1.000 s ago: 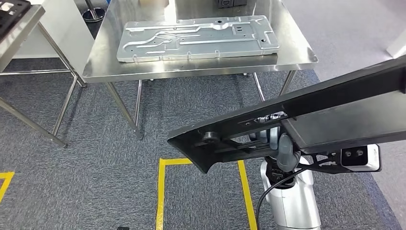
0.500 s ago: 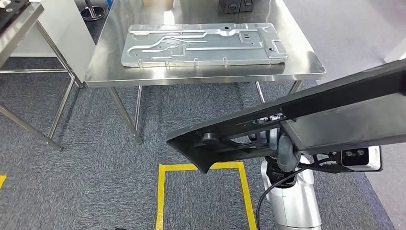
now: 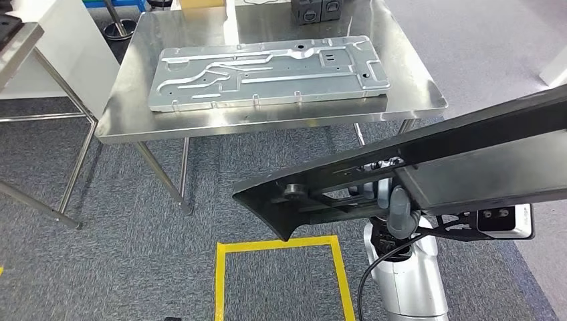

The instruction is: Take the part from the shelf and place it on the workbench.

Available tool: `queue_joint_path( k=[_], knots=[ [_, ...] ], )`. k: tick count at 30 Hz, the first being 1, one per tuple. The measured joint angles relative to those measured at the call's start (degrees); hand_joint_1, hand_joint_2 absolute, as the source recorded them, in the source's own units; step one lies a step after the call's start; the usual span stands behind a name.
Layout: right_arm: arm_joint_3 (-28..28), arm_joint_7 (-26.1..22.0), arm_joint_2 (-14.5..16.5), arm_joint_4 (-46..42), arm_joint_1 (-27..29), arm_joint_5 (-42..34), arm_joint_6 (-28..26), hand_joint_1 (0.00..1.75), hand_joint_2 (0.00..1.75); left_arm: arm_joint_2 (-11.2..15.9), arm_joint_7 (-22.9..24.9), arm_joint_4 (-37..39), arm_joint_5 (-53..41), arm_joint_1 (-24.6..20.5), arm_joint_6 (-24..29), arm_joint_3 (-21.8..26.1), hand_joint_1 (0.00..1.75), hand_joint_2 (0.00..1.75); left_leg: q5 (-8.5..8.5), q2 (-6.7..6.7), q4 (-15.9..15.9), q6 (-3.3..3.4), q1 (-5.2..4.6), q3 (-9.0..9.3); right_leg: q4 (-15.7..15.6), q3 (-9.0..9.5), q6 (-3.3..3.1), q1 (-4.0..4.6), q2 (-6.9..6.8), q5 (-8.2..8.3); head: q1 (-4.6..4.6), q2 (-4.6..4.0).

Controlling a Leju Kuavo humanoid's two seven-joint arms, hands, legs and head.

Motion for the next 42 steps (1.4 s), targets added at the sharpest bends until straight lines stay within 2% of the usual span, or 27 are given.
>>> queue_joint_path(
  k=[1, 4, 6, 8, 10, 12, 14, 15, 16, 17, 19, 20, 21, 24, 25, 26, 27, 29, 30, 31, 32, 34, 36, 38, 40, 41, 42],
  knots=[
    [0.0, -0.1, 0.0, 0.0, 0.0, 0.1, 0.0, 1.75, 1.75, 0.0, 0.0, 0.0, 0.0, 0.1, 0.0, 0.0, 0.00, 1.75, 1.19, 0.00, -1.2, 0.11, -0.01, -0.43, 0.0, 0.69, 0.03, 0.04, 0.15, -0.53, 0.00, 0.00],
    [0.1, -0.2, 0.0, 0.0, 0.0, 0.2, 0.0, 1.75, 1.75, 0.2, 0.0, 0.0, 0.0, 0.3, 0.0, 0.0, 0.00, 1.75, 9.84, 0.01, -11.5, 0.94, -0.18, 1.47, 0.1, 2.67, 0.37, 0.14, 0.34, -2.18, 0.06, 0.00],
    [0.1, -0.3, 0.0, 0.0, 0.0, 0.3, 0.0, 1.75, 1.75, 0.3, 0.0, 0.1, 0.0, 0.2, 0.0, 0.0, 0.00, 1.75, 12.68, -0.01, -15.3, 1.54, -0.62, 1.82, 0.2, 2.74, 0.88, 0.11, 0.37, -2.67, 0.08, 0.00],
    [0.2, -0.4, 0.0, -0.1, 0.0, 0.5, 0.0, 1.75, 1.75, 0.3, 0.1, 0.1, 0.0, 0.1, 0.0, 0.0, 0.00, 1.75, 12.55, -0.08, -16.2, 2.12, -0.85, 2.03, 0.4, 2.68, 1.53, 0.13, 0.44, -2.70, 0.01, 0.00],
    [0.2, -0.4, 0.0, -0.1, 0.0, 0.8, 0.0, 1.75, 1.75, 0.3, 0.1, 0.1, 0.0, 0.2, 0.0, 0.0, 0.00, 1.75, 12.43, -0.11, -16.8, 2.70, -0.61, 3.13, 2.1, 2.29, 2.18, 0.06, 0.36, -3.00, 0.03, 0.00],
    [0.2, -0.4, 0.0, -0.2, -0.1, 1.0, 0.0, 1.75, 1.75, 0.3, 0.1, 0.1, 0.0, 0.1, 0.0, 0.0, 0.00, 1.75, 11.98, -0.14, -17.2, 3.10, -0.41, 4.19, 7.7, -0.90, 2.85, -0.24, 0.23, -4.65, 0.11, 0.00],
    [0.2, -0.4, -0.1, -0.2, 0.0, 1.0, 0.0, 1.75, 1.75, 0.4, 0.1, 0.1, 0.1, -0.1, 0.0, 0.0, 0.00, 1.75, 11.26, -0.22, -17.2, 3.23, -0.36, 4.92, 14.1, -5.70, 3.48, -0.60, 0.13, -7.09, 0.13, 0.00],
    [0.2, -0.4, -0.1, -0.2, 0.1, 1.0, 0.0, 1.75, 1.75, 0.4, 0.1, 0.1, 0.1, -0.1, 0.0, 0.0, 0.00, 1.75, 10.84, -0.26, -17.2, 3.17, -0.33, 5.40, 15.6, -7.34, 3.70, -0.75, 0.08, -7.46, 0.13, 0.00],
    [0.2, -0.4, -0.1, -0.2, 0.1, 1.0, 0.0, 1.75, 1.75, 0.4, 0.1, 0.1, 0.1, 0.0, -0.1, 0.0, 0.00, 1.75, 10.38, -0.29, -17.2, 3.07, -0.28, 5.99, 15.1, -7.97, 3.81, -0.85, 0.04, -6.59, 0.14, 0.00],
    [0.2, -0.4, -0.1, -0.2, 0.1, 1.0, 0.0, 1.75, 1.75, 0.4, 0.1, 0.1, 0.1, 0.0, -0.1, 0.0, 0.00, 1.75, 9.91, -0.31, -17.2, 2.95, -0.21, 6.67, 12.9, -7.65, 3.81, -0.92, 0.00, -4.65, 0.14, 0.00],
    [0.2, -0.4, -0.1, -0.2, 0.1, 1.0, 0.0, 1.75, 1.75, 0.3, 0.1, 0.1, 0.1, 0.0, -0.1, 0.0, 0.00, 1.75, 8.85, -0.34, -17.1, 2.51, -0.14, 8.06, 5.4, -5.24, 3.54, -0.93, -0.15, 0.59, 0.14, 0.00],
    [0.2, -0.4, -0.1, -0.2, 0.1, 1.0, 0.0, 1.75, 1.75, 0.3, 0.1, 0.1, 0.1, -0.1, -0.1, 0.0, 0.00, 1.75, 8.38, -0.37, -17.1, 2.19, -0.15, 8.47, 2.7, -4.28, 3.27, -0.82, -0.24, 1.68, 0.12, 0.00],
    [0.2, -0.4, -0.1, -0.2, 0.1, 1.1, 0.0, 1.75, 1.75, 0.3, 0.1, 0.1, 0.1, -0.2, -0.1, 0.0, 0.00, 1.75, 7.94, -0.39, -17.1, 1.78, -0.19, 8.73, 0.9, -3.68, 2.91, -0.67, -0.30, 2.40, 0.10, 0.00],
    [0.2, -0.4, -0.1, -0.2, 0.1, 1.1, 0.0, 1.75, 1.75, 0.3, 0.2, 0.1, 0.1, -0.2, -0.1, 0.0, 0.00, 1.75, 7.25, -0.38, -16.6, 0.68, -0.20, 9.33, 0.3, -2.89, 1.61, -0.53, -0.18, 2.35, 0.02, 0.00],
    [0.3, -0.4, -0.1, -0.2, 0.0, 1.1, 0.0, 1.75, 1.75, 0.3, 0.2, 0.1, 0.2, -0.2, -0.1, 0.0, 0.00, 1.75, 6.99, -0.37, -15.5, 0.45, -0.14, 9.12, 0.2, -2.37, 1.18, -0.60, -0.17, 2.21, -0.02, 0.00],
    [0.3, -0.4, 0.0, -0.2, 0.0, 1.1, 0.0, 1.75, 1.75, 0.3, 0.2, 0.1, 0.2, -0.3, -0.1, 0.0, 0.00, 1.75, 6.37, -0.35, -13.4, 0.26, -0.05, 8.17, 0.1, -1.83, 0.81, -0.61, -0.19, 1.95, -0.06, 0.00],
    [0.4, -0.4, 0.0, -0.3, 0.0, 1.1, 0.0, 1.75, 1.75, 0.4, 0.2, 0.1, 0.3, -0.3, -0.1, 0.0, 0.00, 1.75, 5.40, -0.33, -10.3, 0.11, 0.03, 6.38, 0.0, -1.38, 0.52, -0.59, -0.23, 1.68, -0.10, 0.00],
    [0.6, -0.4, 0.0, -0.3, 0.1, 1.1, 0.0, 1.75, 1.75, 0.4, 0.2, 0.1, 0.3, -0.3, -0.1, 0.0, 0.00, 1.75, 2.63, -0.32, -2.9, -0.14, 0.04, 1.62, 0.1, -0.74, 0.12, -0.38, -0.22, 0.93, -0.15, 0.00],
    [0.7, -0.4, 0.0, -0.3, 0.2, 1.1, 0.0, 1.75, 1.75, 0.4, 0.2, 0.1, 0.3, -0.3, -0.1, 0.0, 0.00, 1.75, 1.79, -0.31, -0.7, -0.13, 0.03, -0.24, 0.1, -0.33, 0.02, -0.23, -0.14, 0.53, -0.15, 0.00],
    [0.7, -0.4, 0.0, -0.3, 0.3, 1.1, 0.0, 1.75, 1.75, 0.4, 0.2, 0.1, 0.3, -0.2, -0.1, 0.0, 0.00, 1.75, 2.01, -0.31, -0.4, 0.01, 0.01, -1.22, 0.1, 0.21, -0.04, -0.08, -0.02, 0.08, -0.15, 0.00],
    [0.7, -0.4, 0.0, -0.3, 0.4, 1.1, 0.0, 1.75, 1.75, 0.4, 0.2, 0.1, 0.3, -0.1, -0.1, 0.0, 0.00, 1.75, 3.56, -0.31, -2.2, 0.31, -0.04, -1.15, 0.1, 0.86, -0.06, 0.07, 0.10, -0.40, -0.15, 0.00],
    [0.8, -0.4, 0.0, -0.3, 0.4, 1.1, 0.0, 1.75, 1.75, 0.4, 0.2, 0.1, 0.4, 0.1, -0.1, 0.0, 0.00, 1.75, 8.90, -0.31, -9.6, 1.30, -0.35, 0.81, 0.1, 2.22, 0.02, 0.34, 0.22, -1.38, -0.12, 0.00],
    [0.8, -0.5, 0.0, -0.3, 0.4, 1.1, 0.0, 1.75, 1.75, 0.6, 0.2, 0.1, 0.4, 0.1, -0.1, 0.0, 0.00, 1.75, 11.32, -0.31, -14.8, 2.00, -0.80, 2.35, 0.1, 2.94, 0.48, 0.51, 0.30, -2.21, -0.07, 0.00],
    [0.8, -0.5, 0.0, -0.4, 0.5, 1.1, 0.0, 1.75, 1.75, 0.6, 0.2, 0.1, 0.4, 0.1, -0.2, 0.0, 0.00, 1.75, 11.13, -0.33, -16.0, 2.41, -1.01, 2.94, 0.5, 3.27, 1.19, 0.53, 0.35, -2.47, -0.04, 0.00],
    [0.9, -0.5, 0.0, -0.5, 0.5, 1.1, 0.0, 1.75, 1.75, 0.5, 0.2, 0.1, 0.4, 0.1, -0.2, 0.0, 0.00, 1.75, 11.54, -0.31, -16.8, 2.94, -0.76, 4.12, 1.6, 3.41, 1.79, 0.47, 0.29, -2.77, -0.03, 0.00],
    [0.9, -0.5, 0.0, -0.6, 0.5, 1.1, 0.0, 1.75, 1.75, 0.4, 0.2, 0.1, 0.4, 0.0, -0.2, 0.0, 0.00, 1.75, 11.46, -0.30, -17.0, 3.16, -0.62, 4.79, 3.1, 2.79, 2.08, 0.40, 0.25, -3.34, 0.03, 0.00],
    [0.9, -0.5, 0.0, -0.6, 0.5, 1.1, 0.0, 1.75, 1.75, 0.4, 0.2, 0.1, 0.4, 0.0, -0.2, 0.0, 0.00, 1.75, 11.32, -0.28, -17.2, 3.33, -0.52, 5.32, 5.7, 1.32, 2.41, 0.25, 0.21, -4.36, 0.08, 0.00]
  ],
)
